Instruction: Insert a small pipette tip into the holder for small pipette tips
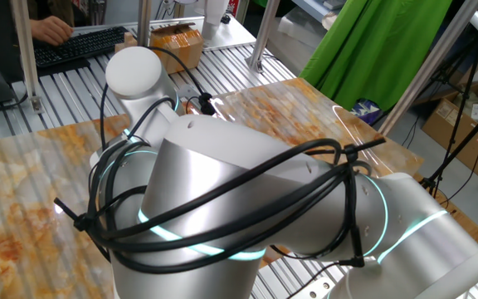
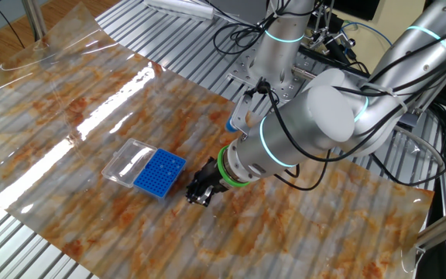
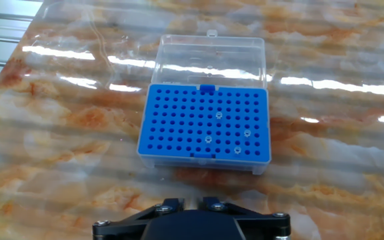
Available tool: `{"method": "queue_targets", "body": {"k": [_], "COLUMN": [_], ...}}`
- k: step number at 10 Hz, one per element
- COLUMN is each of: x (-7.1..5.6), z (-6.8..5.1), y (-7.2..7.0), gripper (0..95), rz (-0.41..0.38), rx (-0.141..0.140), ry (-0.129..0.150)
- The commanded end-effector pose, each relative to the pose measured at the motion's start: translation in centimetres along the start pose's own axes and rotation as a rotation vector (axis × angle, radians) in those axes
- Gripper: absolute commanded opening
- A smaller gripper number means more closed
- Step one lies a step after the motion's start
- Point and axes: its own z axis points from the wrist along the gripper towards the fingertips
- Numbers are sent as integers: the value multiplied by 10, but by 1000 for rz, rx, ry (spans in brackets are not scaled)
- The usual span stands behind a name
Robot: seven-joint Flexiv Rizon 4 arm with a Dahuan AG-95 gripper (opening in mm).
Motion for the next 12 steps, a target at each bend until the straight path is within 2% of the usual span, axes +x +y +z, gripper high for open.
{"method": "queue_targets", "body": {"k": [1,4,5,12], "x": [0,0,0,0], "z": [0,0,0,1], "y": [0,0,0,-1], "gripper": [0,0,190,190], "rz": [0,2,6,1], "rx": [-2,-3,-3,-3], "ry": [-4,-1,1,5]}}
